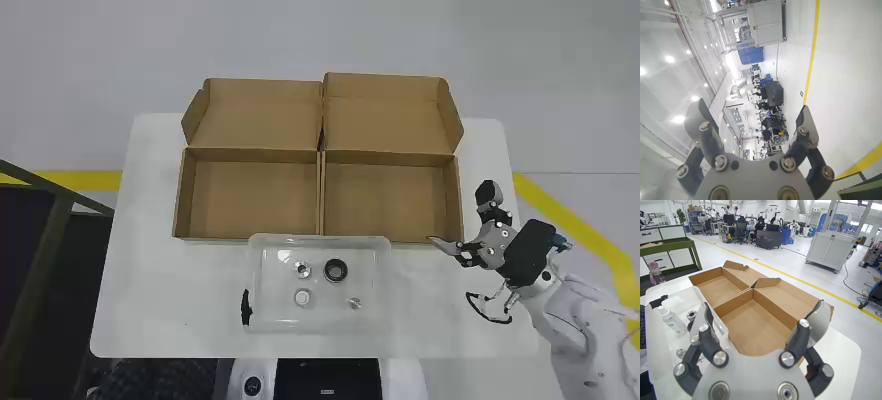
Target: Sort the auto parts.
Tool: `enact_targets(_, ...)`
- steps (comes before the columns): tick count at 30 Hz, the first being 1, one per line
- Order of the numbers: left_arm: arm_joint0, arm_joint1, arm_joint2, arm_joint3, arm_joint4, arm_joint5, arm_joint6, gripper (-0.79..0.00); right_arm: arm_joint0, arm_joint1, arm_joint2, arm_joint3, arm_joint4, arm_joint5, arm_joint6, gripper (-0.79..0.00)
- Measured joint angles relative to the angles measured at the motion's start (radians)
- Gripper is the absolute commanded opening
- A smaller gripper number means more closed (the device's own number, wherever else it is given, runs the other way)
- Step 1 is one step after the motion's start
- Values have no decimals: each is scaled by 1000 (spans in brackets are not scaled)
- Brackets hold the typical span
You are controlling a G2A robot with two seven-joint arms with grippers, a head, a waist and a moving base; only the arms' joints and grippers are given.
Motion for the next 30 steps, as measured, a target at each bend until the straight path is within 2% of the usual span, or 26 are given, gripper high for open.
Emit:
enact_targets(14, 0, 0, 0, 0, 0, 0, 0, 0, 0, 0, -4, 1, 3, -5, 6, 0)
enact_targets(25, 0, 0, 0, 0, 0, 0, 0, 0, 93, 7, -129, -75, 54, -140, 258, 0)
enact_targets(30, 0, 0, 0, 0, 0, 0, 0, 0, 171, 3, -251, -98, 49, -133, 399, 0)
